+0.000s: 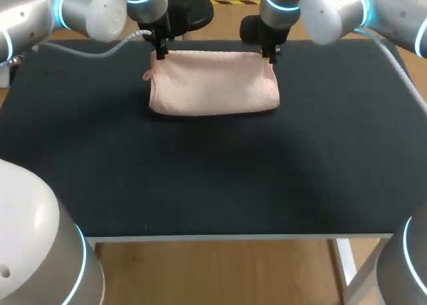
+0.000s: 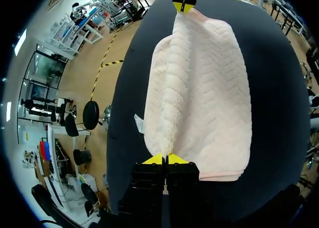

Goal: Fold the towel

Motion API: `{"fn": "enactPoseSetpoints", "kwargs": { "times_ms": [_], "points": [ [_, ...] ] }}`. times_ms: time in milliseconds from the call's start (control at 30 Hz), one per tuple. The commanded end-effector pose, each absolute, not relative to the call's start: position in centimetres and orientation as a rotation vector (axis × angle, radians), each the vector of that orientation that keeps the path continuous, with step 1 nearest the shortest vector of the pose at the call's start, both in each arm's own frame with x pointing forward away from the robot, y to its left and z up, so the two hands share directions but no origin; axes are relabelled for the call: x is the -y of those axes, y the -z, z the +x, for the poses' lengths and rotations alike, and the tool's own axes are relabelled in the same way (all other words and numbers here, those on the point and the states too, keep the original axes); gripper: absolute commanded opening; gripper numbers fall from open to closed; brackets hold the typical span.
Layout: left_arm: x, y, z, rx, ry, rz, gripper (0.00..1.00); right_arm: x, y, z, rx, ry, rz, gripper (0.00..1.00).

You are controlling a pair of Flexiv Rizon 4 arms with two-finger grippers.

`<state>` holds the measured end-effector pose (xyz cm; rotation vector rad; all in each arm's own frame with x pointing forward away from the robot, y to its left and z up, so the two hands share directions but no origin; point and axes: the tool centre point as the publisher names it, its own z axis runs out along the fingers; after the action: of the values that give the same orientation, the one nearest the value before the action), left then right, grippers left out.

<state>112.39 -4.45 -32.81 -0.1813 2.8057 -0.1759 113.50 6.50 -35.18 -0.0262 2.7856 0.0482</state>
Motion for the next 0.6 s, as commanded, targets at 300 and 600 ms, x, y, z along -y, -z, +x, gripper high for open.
{"fn": "enactPoseSetpoints", "kwargs": {
  "times_ms": [300,600],
  "points": [
    [4.5,36.7,118.6,-2.932,0.184,-0.189,0.00,-6.8,39.2,120.5,-2.833,-0.009,0.012,0.00],
    [4.3,37.5,119.9,-2.954,0.170,-0.199,0.25,-7.1,39.7,121.8,-2.813,0.011,0.026,0.60]
  ]
}}
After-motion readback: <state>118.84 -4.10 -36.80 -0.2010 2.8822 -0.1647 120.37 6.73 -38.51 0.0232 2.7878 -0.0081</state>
